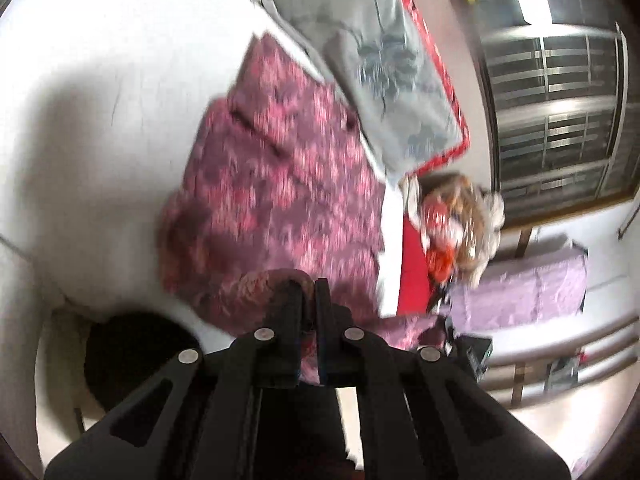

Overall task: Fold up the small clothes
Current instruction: 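Grasp the shirt edge with the right gripper while the left gripper grasps the opposite edge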

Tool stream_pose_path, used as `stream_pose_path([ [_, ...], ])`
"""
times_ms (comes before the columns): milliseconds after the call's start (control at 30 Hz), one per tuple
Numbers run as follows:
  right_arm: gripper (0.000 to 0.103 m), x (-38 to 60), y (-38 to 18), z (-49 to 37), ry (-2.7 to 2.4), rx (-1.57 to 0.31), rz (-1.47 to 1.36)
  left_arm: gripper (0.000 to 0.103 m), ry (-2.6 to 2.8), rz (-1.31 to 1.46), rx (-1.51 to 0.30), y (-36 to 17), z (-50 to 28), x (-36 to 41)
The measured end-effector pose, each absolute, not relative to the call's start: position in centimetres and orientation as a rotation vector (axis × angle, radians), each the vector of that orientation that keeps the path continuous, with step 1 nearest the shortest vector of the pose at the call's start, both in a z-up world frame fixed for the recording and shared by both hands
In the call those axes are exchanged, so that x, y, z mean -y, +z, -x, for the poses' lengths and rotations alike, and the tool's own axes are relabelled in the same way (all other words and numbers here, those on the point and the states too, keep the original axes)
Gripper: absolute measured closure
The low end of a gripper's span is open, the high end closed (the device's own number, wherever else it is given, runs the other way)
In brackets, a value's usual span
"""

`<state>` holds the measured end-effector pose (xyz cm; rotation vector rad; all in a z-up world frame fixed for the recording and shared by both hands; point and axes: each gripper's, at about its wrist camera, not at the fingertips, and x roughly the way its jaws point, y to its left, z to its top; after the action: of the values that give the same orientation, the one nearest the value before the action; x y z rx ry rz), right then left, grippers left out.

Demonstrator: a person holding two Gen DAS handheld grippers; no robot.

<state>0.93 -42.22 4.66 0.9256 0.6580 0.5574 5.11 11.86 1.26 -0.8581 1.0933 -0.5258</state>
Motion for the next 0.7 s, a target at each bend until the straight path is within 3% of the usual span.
stream_pose_path([
  [300,0.095,43.6,3.6,-10.5,0.485,-0.630,-1.025,0.100,-0.404,0.876,-0.967,3.0,-14.2,-13.0],
  [700,0.095,45.2,-0.3,-24.4,0.352,-0.622,-1.153,0.100,-0.290,0.898,-0.912,1.0,-29.1,-11.2],
])
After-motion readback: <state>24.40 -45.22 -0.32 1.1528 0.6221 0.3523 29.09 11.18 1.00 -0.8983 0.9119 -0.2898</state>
